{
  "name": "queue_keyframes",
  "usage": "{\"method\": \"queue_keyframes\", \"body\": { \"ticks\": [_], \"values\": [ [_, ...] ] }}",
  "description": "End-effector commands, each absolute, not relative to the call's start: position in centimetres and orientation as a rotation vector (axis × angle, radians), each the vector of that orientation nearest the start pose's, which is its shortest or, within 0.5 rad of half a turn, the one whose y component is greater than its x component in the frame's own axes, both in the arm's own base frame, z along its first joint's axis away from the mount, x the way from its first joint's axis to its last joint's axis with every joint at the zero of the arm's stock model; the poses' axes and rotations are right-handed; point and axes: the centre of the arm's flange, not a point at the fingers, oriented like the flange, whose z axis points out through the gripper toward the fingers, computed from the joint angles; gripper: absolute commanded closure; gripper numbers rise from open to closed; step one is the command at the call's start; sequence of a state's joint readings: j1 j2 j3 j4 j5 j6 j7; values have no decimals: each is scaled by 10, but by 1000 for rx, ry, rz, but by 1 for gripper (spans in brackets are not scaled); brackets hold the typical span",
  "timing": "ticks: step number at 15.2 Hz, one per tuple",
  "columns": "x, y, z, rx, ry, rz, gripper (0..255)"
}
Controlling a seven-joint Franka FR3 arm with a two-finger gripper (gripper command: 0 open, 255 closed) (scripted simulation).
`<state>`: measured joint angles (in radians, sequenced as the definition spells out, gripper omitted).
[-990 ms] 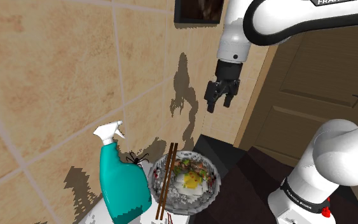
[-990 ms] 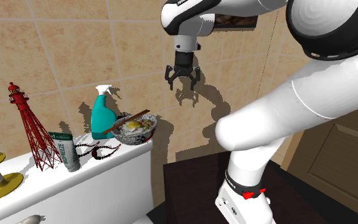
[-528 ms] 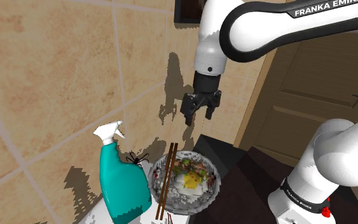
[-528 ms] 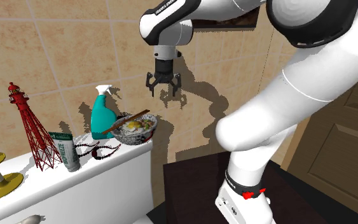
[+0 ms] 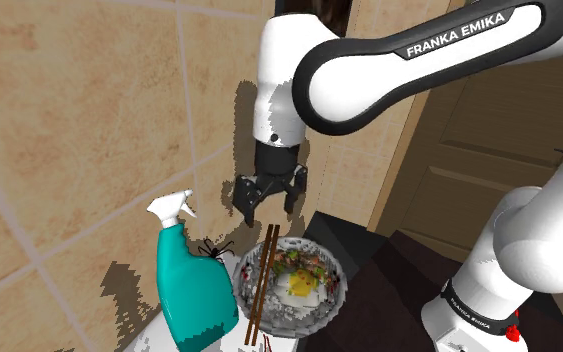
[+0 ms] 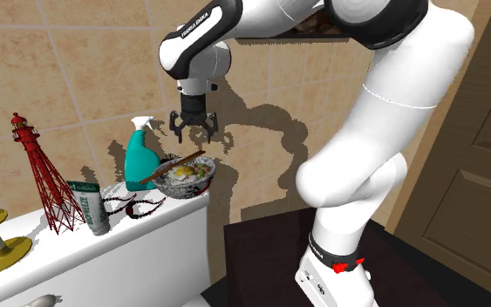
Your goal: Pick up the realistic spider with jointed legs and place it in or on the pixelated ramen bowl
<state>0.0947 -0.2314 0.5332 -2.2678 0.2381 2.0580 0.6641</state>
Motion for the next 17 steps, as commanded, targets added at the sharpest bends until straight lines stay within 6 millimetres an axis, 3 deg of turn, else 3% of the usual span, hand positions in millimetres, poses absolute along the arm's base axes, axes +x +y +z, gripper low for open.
{"method": "queue_keyframes", "body": {
  "ticks": [1,9,17],
  "values": [
    [386,323,432,-3055,264,91,0],
    [415,417,397,-3050,324,95,0],
    [413,421,357,-3050,324,95,0]
  ]
}}
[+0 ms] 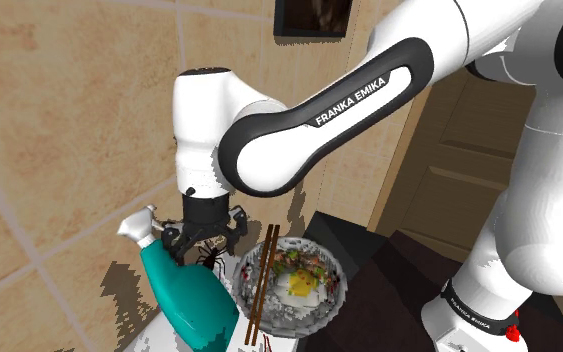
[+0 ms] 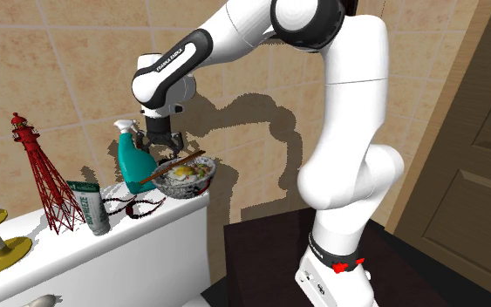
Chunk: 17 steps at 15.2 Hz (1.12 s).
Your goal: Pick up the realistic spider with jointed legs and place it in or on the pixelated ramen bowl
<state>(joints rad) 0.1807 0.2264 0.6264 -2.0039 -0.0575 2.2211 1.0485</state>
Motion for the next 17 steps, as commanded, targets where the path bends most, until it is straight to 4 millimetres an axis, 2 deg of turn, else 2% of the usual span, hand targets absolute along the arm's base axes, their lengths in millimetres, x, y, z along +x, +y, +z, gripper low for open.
{"method": "queue_keyframes", "body": {
  "ticks": [1,8,9,17],
  "values": [
    [413,421,357,-3050,324,95,0],
    [413,421,357,-3050,324,95,0],
    [411,420,357,-3050,324,96,255],
    [414,418,355,-3050,323,96,255]
  ]
}}
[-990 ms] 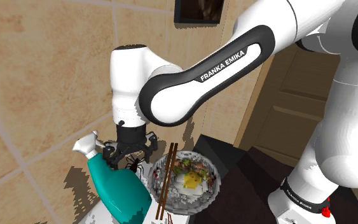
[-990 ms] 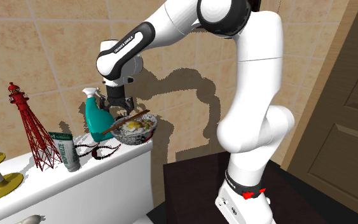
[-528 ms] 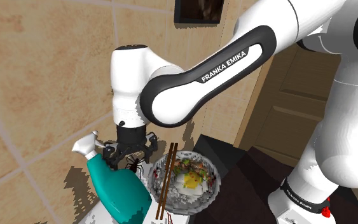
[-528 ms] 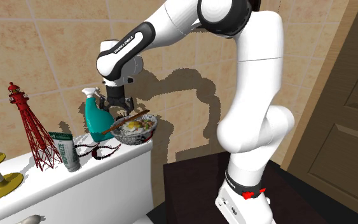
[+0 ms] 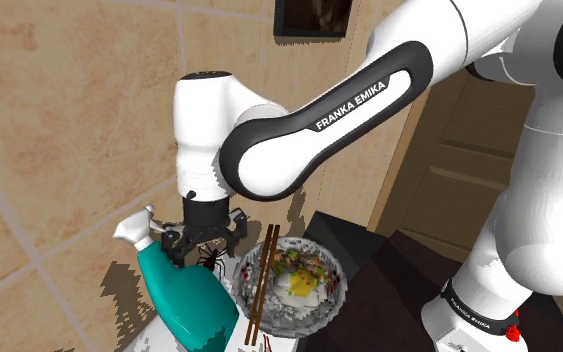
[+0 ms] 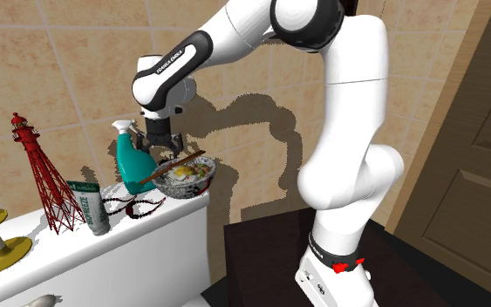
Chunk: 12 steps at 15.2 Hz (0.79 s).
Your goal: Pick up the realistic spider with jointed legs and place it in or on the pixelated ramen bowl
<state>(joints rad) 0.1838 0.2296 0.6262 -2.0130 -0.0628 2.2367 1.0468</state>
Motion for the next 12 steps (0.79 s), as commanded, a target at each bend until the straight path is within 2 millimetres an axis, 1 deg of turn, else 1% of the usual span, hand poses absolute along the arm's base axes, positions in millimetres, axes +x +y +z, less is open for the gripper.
{"method": "queue_keyframes", "body": {
  "ticks": [1,12],
  "values": [
    [413,421,357,-3050,324,95,255],
    [413,421,415,-3050,324,95,255]
  ]
}}
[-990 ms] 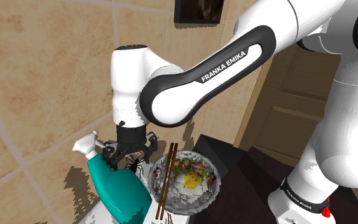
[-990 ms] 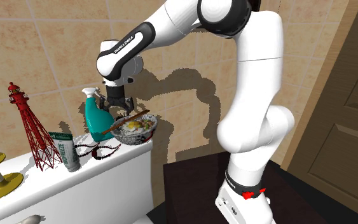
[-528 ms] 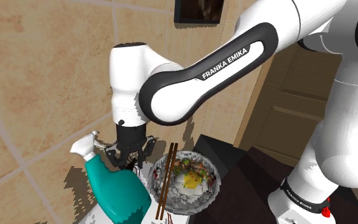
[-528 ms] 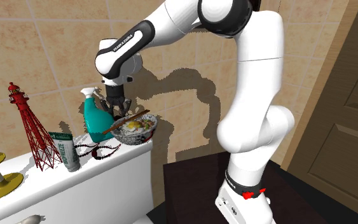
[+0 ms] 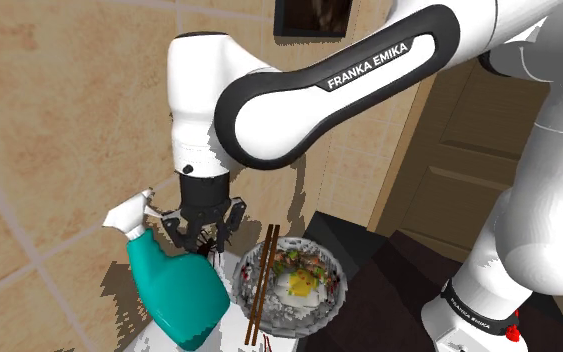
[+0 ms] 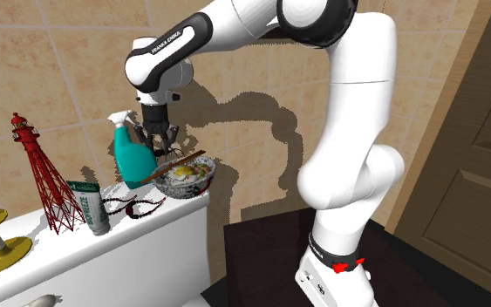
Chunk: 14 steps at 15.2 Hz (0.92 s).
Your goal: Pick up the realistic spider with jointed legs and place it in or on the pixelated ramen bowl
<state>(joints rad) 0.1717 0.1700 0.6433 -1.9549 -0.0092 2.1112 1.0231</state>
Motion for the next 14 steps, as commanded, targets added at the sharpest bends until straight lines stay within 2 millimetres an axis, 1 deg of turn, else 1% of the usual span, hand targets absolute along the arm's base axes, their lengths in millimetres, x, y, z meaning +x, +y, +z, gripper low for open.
{"method": "queue_keyframes", "body": {
  "ticks": [1,14],
  "values": [
    [413,421,421,-3050,324,95,255],
    [413,421,489,-3050,324,95,255]
  ]
}}
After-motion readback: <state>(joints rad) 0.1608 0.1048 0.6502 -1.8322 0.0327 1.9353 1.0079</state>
